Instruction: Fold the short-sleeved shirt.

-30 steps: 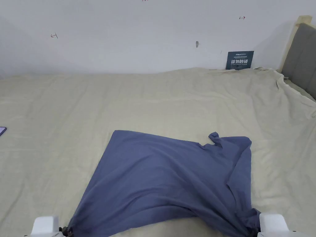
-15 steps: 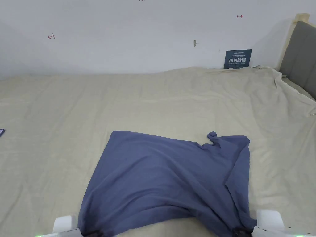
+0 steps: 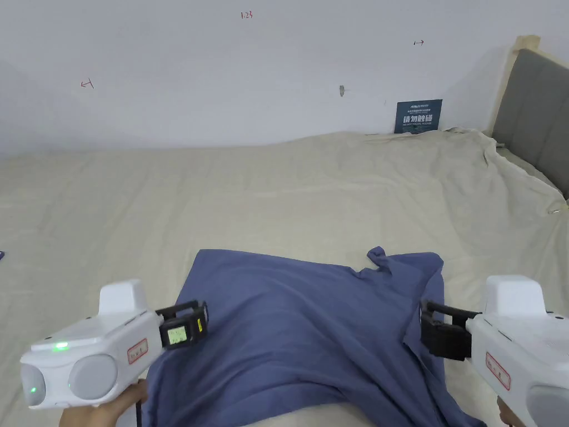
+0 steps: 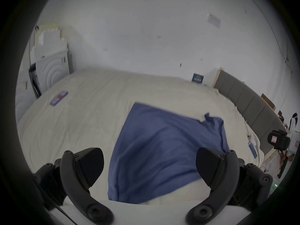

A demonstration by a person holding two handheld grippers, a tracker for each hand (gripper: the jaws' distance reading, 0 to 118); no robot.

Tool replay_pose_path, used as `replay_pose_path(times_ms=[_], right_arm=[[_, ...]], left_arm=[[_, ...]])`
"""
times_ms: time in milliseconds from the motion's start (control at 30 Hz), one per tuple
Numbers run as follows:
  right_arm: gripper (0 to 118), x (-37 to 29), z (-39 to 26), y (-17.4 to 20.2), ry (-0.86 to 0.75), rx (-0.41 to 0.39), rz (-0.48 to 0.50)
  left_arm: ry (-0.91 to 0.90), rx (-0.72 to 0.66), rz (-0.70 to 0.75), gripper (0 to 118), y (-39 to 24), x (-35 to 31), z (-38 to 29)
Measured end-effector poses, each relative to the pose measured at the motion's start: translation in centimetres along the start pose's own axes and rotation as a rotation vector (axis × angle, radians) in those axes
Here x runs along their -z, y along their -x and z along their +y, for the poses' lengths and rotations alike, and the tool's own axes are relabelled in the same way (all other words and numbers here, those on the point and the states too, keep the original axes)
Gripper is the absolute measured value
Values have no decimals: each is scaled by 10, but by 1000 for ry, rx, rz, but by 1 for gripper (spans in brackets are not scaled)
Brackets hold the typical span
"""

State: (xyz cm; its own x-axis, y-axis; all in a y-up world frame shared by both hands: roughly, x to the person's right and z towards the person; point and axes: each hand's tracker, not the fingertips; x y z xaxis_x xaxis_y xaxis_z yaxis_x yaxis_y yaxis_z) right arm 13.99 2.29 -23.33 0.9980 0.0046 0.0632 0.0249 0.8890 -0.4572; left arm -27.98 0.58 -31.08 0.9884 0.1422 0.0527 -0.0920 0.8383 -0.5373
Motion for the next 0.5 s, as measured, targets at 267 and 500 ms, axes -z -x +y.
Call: replay_pose_path(times_ms=[267, 500], right_arm=[[1, 14, 22, 2, -99, 0, -25], [0, 58, 29, -6, -93, 25, -35]], left_arm=[[-80, 39, -74, 6, -10, 46, 40], [37, -14, -107, 0, 6, 143, 71]])
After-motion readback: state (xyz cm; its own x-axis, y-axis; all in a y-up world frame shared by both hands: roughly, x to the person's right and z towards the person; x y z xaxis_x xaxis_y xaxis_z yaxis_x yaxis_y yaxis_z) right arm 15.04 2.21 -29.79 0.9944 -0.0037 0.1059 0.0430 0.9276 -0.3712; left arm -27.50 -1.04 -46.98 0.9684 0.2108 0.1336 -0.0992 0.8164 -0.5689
